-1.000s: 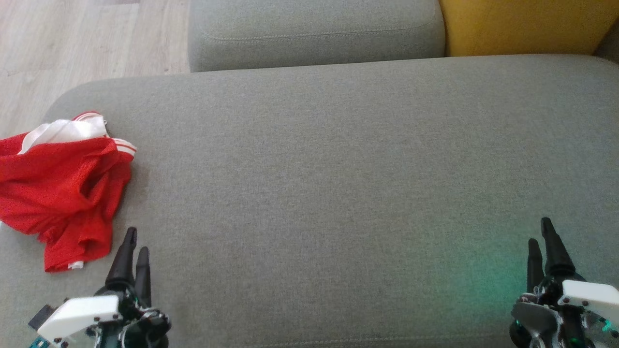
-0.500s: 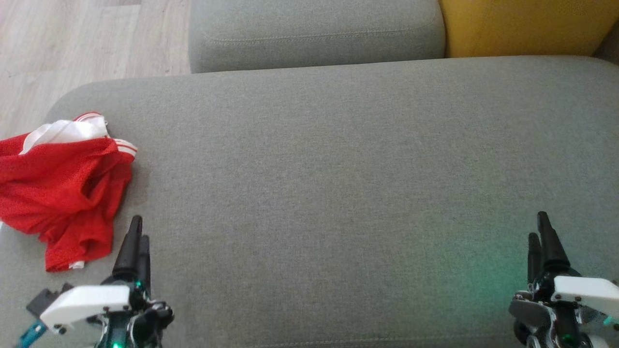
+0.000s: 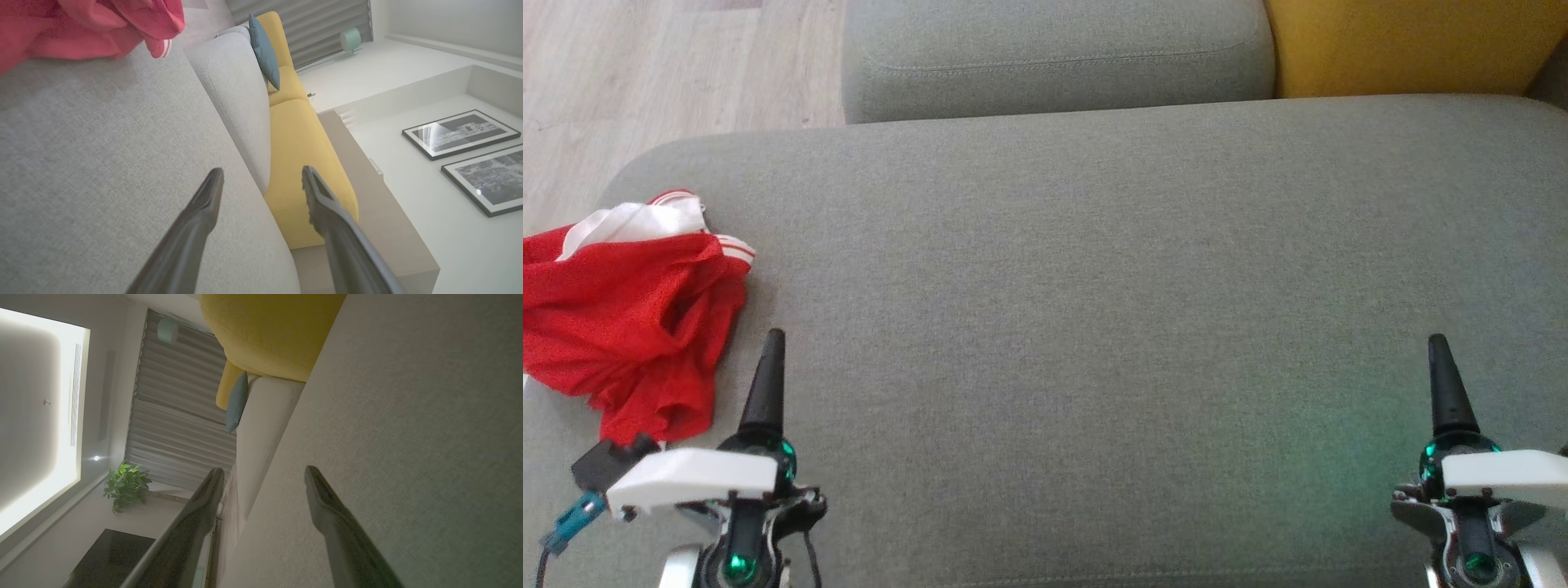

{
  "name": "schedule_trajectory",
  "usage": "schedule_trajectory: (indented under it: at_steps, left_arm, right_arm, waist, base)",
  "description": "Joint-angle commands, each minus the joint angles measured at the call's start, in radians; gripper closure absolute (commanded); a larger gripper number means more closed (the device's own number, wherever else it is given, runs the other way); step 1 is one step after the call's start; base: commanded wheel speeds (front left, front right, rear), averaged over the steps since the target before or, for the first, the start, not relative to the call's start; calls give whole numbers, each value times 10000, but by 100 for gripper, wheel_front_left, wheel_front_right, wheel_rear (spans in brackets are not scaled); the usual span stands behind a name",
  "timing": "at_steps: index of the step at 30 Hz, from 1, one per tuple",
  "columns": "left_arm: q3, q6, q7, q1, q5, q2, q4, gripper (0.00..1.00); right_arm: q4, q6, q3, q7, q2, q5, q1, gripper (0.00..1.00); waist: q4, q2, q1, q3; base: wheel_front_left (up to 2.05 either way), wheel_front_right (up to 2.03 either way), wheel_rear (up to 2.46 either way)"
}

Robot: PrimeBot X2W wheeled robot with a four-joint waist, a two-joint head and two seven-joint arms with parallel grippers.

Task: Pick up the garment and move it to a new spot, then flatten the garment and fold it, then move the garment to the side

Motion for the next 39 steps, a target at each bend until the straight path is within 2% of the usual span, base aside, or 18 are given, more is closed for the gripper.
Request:
schedule_trajectory:
  at_steps: [1, 23, 39]
  left_arm:
    - [-34, -58, -88, -613, 370, 193, -439, 0]
    - [-611, -62, -731, -918, 3637, 351, -610, 0]
    - [-970, 275, -1170, -912, 5848, 474, -567, 0]
  right_arm:
    - [-444, 14, 107, -123, -291, -373, -594, 0]
    - [-997, 21, 521, -288, -473, -3544, -658, 0]
    - [-966, 25, 835, -379, -550, -5350, -626, 0]
  waist:
    - [3, -1, 0, -1]
    - [24, -1, 0, -12]
    - [32, -1, 0, -12]
  base:
    - [0, 0, 0]
    - [0, 0, 0]
    - [0, 0, 0]
